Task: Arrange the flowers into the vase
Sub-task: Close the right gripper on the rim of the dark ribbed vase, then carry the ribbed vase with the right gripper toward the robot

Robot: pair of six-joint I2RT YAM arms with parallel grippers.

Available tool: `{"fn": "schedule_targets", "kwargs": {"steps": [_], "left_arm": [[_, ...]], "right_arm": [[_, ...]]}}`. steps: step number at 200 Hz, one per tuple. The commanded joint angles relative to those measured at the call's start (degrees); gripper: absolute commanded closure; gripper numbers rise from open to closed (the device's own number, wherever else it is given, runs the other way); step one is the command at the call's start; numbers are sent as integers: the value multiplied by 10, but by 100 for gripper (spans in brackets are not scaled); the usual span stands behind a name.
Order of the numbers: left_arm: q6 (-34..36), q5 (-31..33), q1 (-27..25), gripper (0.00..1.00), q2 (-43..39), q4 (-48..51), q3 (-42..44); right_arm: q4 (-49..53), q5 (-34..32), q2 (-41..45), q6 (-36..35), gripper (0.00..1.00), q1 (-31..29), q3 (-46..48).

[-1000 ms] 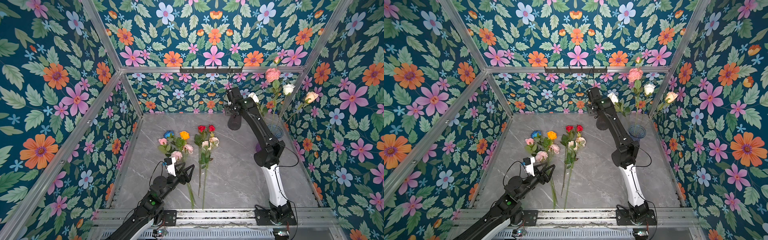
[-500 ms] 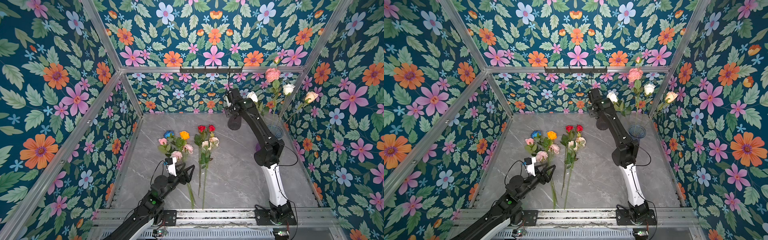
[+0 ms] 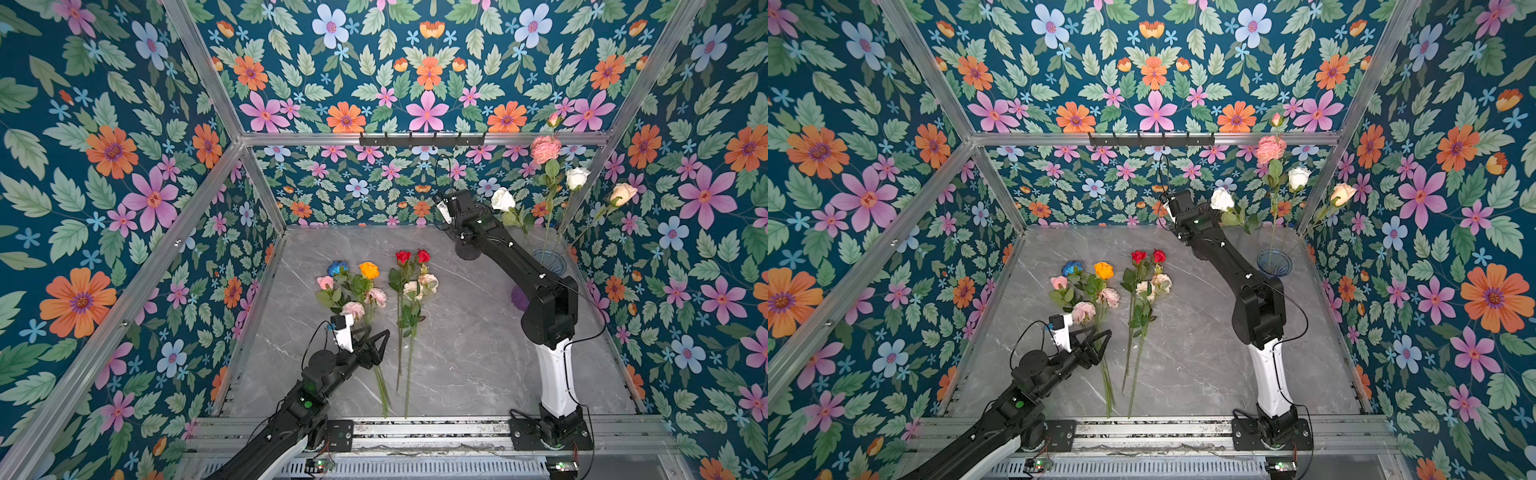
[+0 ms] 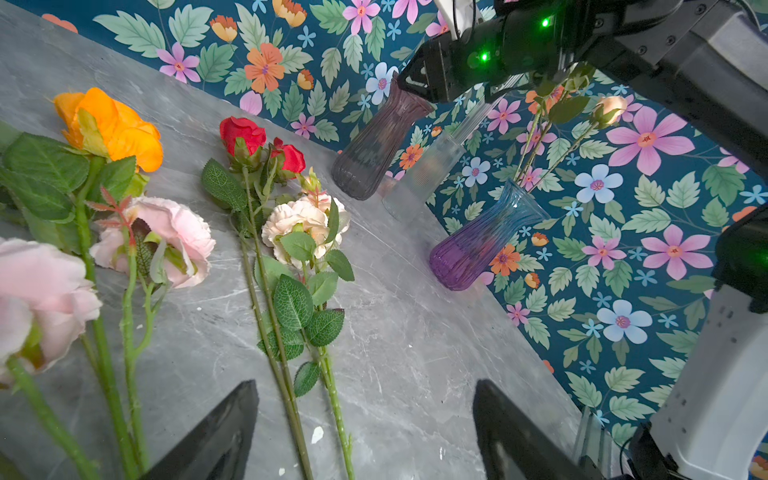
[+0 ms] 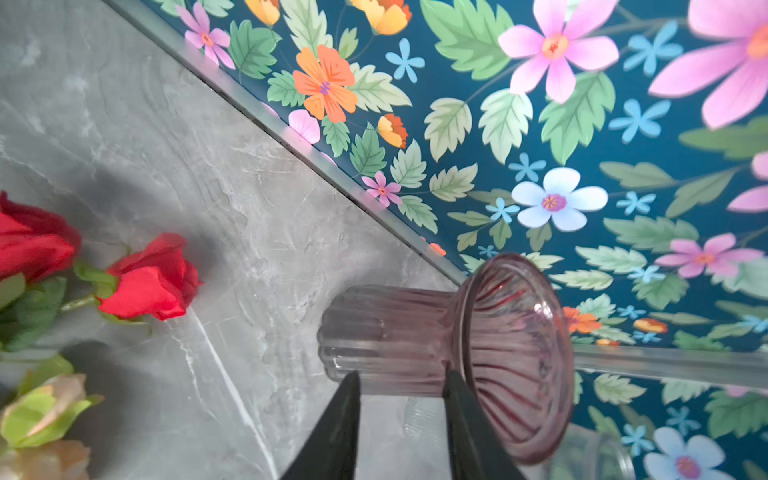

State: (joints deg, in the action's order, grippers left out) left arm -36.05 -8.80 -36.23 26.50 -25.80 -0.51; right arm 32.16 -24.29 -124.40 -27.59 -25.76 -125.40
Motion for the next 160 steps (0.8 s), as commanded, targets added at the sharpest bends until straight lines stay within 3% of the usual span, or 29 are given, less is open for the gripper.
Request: {"fn": "schedule_targets", "kwargs": {"steps": [1, 16, 88, 160], "left_arm": [[-4, 0, 0, 17, -1, -17, 24], [-5, -1, 0, 17, -2, -18, 24], [-5, -2, 0, 17, 1, -22, 25], [-5, -3, 0, 17, 2, -22, 25]], "right_arm": [[51, 61, -18, 23, 58, 21, -83], [98, 84, -35, 44, 57, 32, -121], [136, 87, -58, 57, 56, 45, -112], [130, 51, -87, 54, 61, 45, -118]]}}
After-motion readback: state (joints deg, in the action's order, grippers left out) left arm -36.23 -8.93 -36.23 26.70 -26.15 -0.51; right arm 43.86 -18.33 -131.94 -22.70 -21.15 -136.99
